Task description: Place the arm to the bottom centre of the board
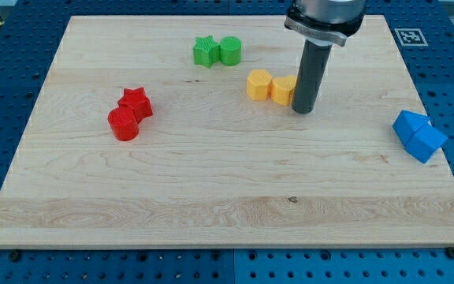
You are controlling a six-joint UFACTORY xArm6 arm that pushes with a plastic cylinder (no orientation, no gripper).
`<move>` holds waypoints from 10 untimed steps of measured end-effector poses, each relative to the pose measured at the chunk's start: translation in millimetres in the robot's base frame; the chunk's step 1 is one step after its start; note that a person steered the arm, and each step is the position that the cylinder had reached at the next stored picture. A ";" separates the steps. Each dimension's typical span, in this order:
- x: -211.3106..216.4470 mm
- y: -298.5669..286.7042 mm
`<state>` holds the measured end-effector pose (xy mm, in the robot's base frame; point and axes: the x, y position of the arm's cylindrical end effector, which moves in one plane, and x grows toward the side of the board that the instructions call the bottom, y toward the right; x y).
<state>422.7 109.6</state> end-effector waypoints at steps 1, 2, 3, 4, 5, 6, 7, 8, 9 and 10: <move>19.8 5.0; 69.3 9.2; 119.7 11.7; 167.1 11.7; 196.0 8.2; 196.2 -11.0; 196.2 -35.2; 196.0 -40.5; 195.9 -67.3; 195.3 -131.1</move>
